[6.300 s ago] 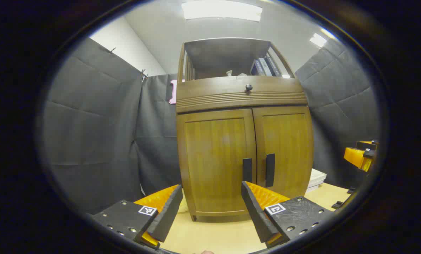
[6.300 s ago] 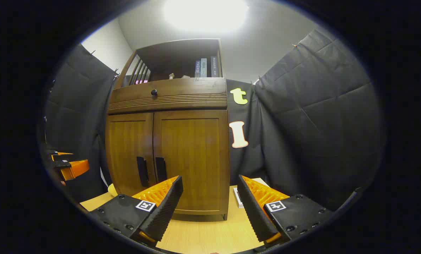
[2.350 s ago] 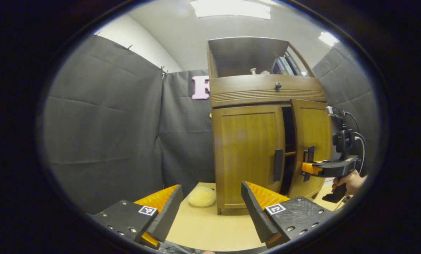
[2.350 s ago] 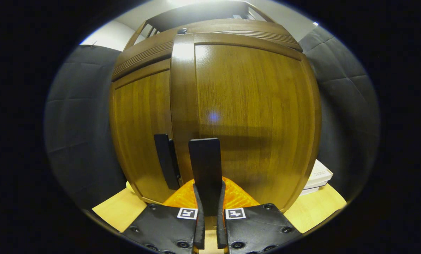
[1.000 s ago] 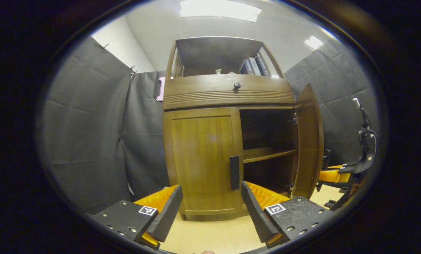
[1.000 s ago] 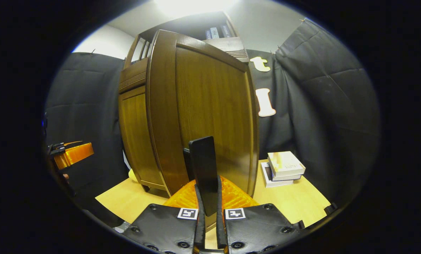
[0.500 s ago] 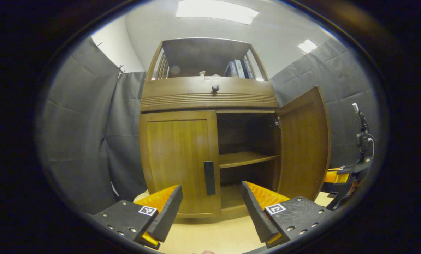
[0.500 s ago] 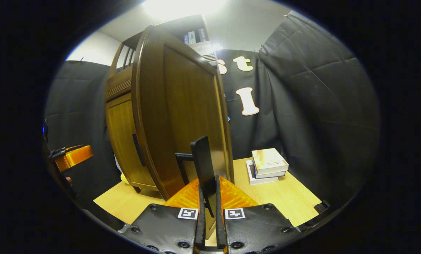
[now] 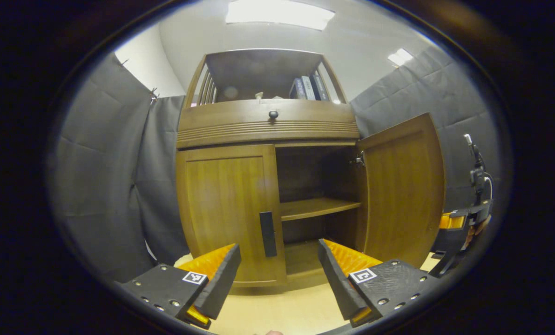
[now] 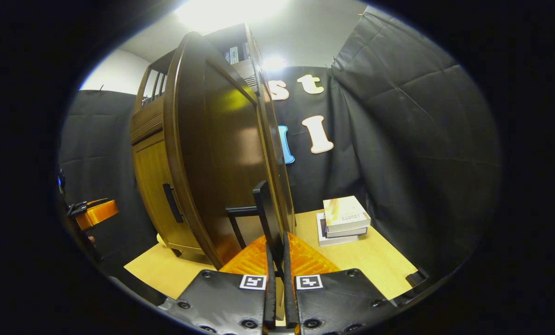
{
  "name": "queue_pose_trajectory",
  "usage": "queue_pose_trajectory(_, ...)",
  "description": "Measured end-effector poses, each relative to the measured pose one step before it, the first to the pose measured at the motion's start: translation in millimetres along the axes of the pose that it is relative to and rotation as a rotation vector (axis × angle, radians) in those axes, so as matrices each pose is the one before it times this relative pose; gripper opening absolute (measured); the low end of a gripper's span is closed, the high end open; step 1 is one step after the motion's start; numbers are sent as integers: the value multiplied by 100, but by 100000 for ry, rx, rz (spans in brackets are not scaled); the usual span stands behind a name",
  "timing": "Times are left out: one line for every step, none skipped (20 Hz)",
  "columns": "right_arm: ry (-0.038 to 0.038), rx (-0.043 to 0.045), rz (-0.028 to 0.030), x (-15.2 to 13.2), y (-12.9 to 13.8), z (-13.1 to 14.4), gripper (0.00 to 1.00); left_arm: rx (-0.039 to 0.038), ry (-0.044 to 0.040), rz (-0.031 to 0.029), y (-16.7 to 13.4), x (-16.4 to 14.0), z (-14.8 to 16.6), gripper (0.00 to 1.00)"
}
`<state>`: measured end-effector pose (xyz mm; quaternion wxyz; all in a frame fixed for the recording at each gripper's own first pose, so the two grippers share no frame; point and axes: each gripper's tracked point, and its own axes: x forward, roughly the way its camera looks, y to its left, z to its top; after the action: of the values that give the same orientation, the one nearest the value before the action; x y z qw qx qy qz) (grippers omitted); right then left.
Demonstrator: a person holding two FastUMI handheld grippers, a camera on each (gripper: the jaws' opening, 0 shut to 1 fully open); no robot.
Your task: Open the right door of the double-door shoe cabinet with the right hand, and open the left door with the left hand.
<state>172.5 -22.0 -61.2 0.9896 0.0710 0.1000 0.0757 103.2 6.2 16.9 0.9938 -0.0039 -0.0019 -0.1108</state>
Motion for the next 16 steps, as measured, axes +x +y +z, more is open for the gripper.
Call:
queue_pose_trajectory(-342, -593, 429, -222, -452, 104, 2, 287, 24, 2, -112, -62, 147, 96)
queue_pose_trajectory(-11, -246, 799, 288, -512, 164, 7, 196, -6, 78, -59, -108, -2, 96)
queue_pose_trajectory(252, 537, 1273, 17, -501, 111, 7, 176, 26, 49, -22, -4, 19, 96)
queue_pose_trajectory(917, 466, 201, 59, -591, -103, 0, 254, 66, 174, -18, -5, -56, 96)
queue_pose_trajectory(1046, 998, 2951, 348, -107, 7, 6, 240, 121, 83, -32, -16, 17, 96)
queue_pose_trajectory(1166, 1086, 1391, -141, -139, -59, 12, 246, 58, 33, -34, -18, -50, 95)
queue_pose_trajectory(705, 509, 1354, -321, 230, 196, 22, 297, 167, -83, -59, 30, -23, 95)
queue_pose_trajectory(959, 749, 1230, -46, 62, 81, 22, 356, 126, -224, 2, 69, -40, 95)
queue_pose_trajectory(1574, 1101, 1076, -109, 159, -93, 17, 441, 59, -28, 22, 56, 53, 95)
queue_pose_trajectory(1581, 929, 117, -160, -32, -316, 25, 417, -43, -126, -38, 47, -51, 95)
queue_pose_trajectory(1367, 129, -1808, -276, -241, -198, 30, 320, -30, 59, 27, 72, 21, 95)
queue_pose_trajectory(739, -495, -1645, -570, -294, -221, 39, 170, -101, -38, -9, 6, -30, 95)
queue_pose_trajectory(-201, -118, -1557, -974, -114, -12, 34, -8, -83, 136, 66, 115, -53, 95)
queue_pose_trajectory(-1247, 22, -1851, -956, -101, 205, 48, -163, 62, 320, -15, 59, -104, 96)
queue_pose_trajectory(-1481, -264, -1738, -858, 108, 375, 48, -313, 434, 505, 95, 32, -110, 96)
queue_pose_trajectory(-1660, -944, -2444, -785, -24, 313, 56, -428, 614, 533, 19, -80, -188, 96)
